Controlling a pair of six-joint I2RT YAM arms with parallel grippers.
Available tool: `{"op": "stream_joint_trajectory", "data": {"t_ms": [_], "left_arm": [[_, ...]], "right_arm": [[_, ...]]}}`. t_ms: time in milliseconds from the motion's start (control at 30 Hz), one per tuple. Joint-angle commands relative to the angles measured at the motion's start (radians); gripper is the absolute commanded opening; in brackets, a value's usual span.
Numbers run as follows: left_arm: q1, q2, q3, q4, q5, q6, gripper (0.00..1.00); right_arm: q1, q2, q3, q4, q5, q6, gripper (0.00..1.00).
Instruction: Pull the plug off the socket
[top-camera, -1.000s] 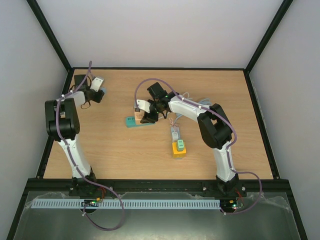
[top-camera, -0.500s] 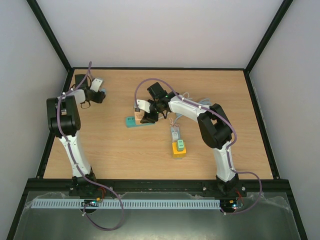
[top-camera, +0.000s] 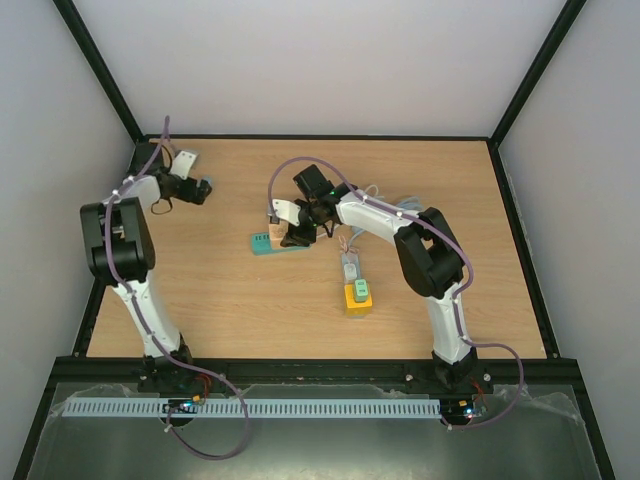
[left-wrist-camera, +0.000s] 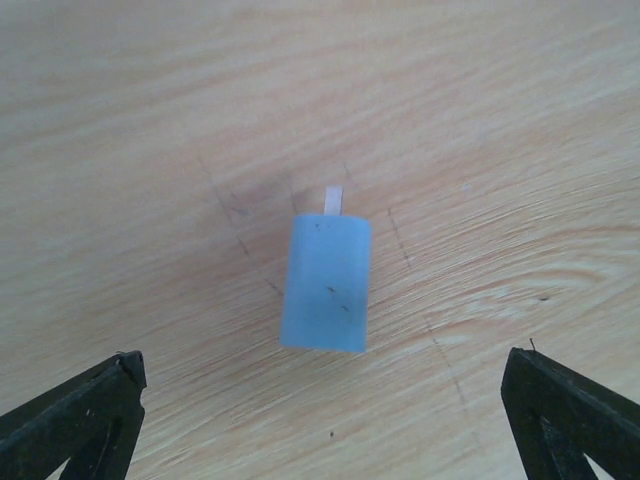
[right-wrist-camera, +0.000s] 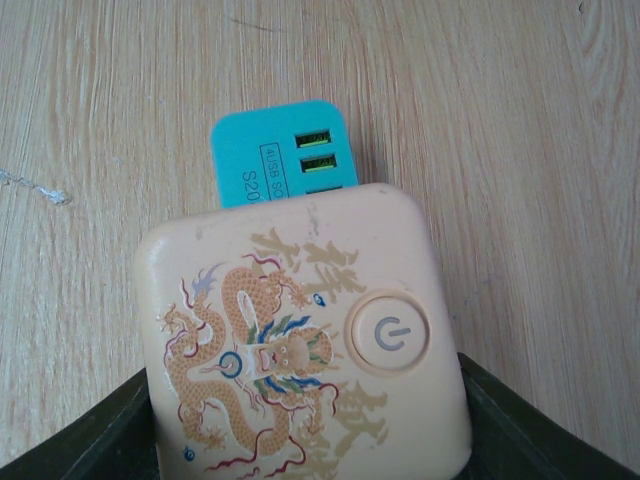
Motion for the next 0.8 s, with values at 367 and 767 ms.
{"op": "stream_joint_trajectory", "data": {"t_ms": [367,767], "left_arm": [[0.246,-0.191,-0.023,-0.035,0.281,-0.119,0.99],[0.24,-0.31,-0.128,-0.184,0.341,0.133,0.99]], "right_arm": [[0.06,0.099,0.007,-0.191,0.119,0.001,0.14],[0.098,0.114,0.035,-0.191,0.061,0.021,0.23]]}}
